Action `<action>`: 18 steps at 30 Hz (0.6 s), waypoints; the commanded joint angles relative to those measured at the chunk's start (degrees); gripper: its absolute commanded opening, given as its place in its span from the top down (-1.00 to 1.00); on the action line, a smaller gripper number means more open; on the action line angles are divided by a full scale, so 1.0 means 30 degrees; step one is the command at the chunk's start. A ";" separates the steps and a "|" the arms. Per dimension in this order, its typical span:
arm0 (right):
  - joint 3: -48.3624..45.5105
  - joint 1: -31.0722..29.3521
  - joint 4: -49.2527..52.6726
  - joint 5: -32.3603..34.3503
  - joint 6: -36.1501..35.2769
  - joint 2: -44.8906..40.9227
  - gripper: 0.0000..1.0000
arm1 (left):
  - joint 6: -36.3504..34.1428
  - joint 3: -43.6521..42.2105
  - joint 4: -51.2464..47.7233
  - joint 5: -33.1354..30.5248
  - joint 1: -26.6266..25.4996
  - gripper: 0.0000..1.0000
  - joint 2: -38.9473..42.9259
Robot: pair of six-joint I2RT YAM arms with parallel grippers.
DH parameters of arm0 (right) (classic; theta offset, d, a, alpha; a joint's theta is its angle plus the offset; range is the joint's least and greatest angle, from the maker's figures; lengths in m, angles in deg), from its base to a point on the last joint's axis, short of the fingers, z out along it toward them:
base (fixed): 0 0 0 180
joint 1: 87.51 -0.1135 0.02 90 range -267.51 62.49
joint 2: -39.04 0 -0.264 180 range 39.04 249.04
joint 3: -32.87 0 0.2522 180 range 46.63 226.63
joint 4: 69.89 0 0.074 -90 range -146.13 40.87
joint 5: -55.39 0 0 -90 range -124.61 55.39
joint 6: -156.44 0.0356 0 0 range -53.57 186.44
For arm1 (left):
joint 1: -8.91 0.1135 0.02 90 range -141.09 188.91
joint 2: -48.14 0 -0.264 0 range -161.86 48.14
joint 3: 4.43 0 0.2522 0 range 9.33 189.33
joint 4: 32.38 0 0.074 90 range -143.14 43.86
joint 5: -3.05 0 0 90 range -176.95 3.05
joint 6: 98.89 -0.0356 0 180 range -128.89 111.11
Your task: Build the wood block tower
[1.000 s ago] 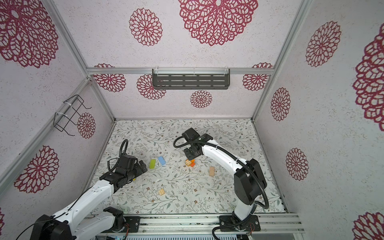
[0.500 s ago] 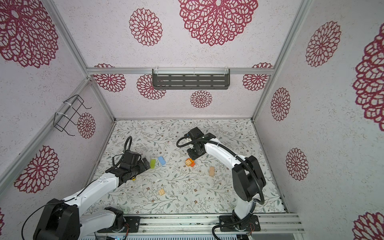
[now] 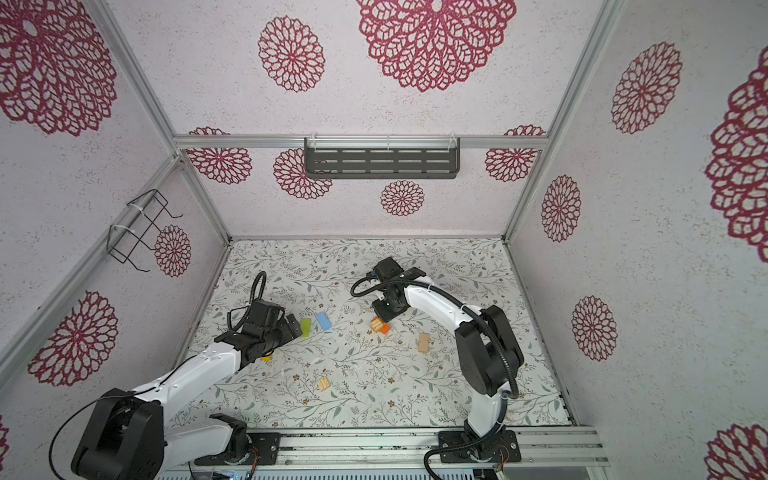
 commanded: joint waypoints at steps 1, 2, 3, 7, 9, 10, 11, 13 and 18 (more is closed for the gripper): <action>0.0009 0.0047 -0.0268 -0.0118 -0.0277 0.0090 0.26 | -0.0007 0.0197 0.0489 0.0020 0.0074 -0.95 -0.0033; 0.0018 0.0051 -0.0296 -0.0119 -0.0277 0.0189 0.26 | 0.0022 0.0160 0.0486 0.0023 0.0074 -0.95 -0.0033; -0.0012 0.0051 -0.0298 -0.0129 -0.0283 0.0237 0.26 | 0.0023 0.0132 0.0492 0.0016 0.0071 -0.95 -0.0033; -0.0120 0.0044 -0.0385 0.0080 -0.0328 0.0340 0.26 | 0.0008 0.0160 0.0494 0.0046 0.0074 -0.95 -0.0063; -0.0132 0.0051 -0.0445 0.0150 -0.0321 0.0375 0.25 | 0.0023 0.0192 0.0504 0.0053 0.0074 -0.95 -0.0077; -0.0123 0.0051 -0.0445 0.0116 -0.0364 0.0391 0.25 | 0.0023 0.0189 0.0529 0.0052 0.0074 -0.95 -0.0065; -0.0116 0.0051 -0.0475 0.0115 -0.0356 0.0426 0.25 | 0.0041 0.0189 0.0541 0.0053 0.0089 -0.95 -0.0034; -0.0062 0.0051 -0.0447 0.0129 -0.0360 0.0481 0.24 | 0.0052 0.0138 0.0673 0.0084 0.0074 -0.95 0.0018; -0.0058 0.0051 -0.0386 0.0122 -0.0387 0.0719 0.22 | 0.0052 0.0218 0.0680 0.0124 0.0074 -0.95 -0.0064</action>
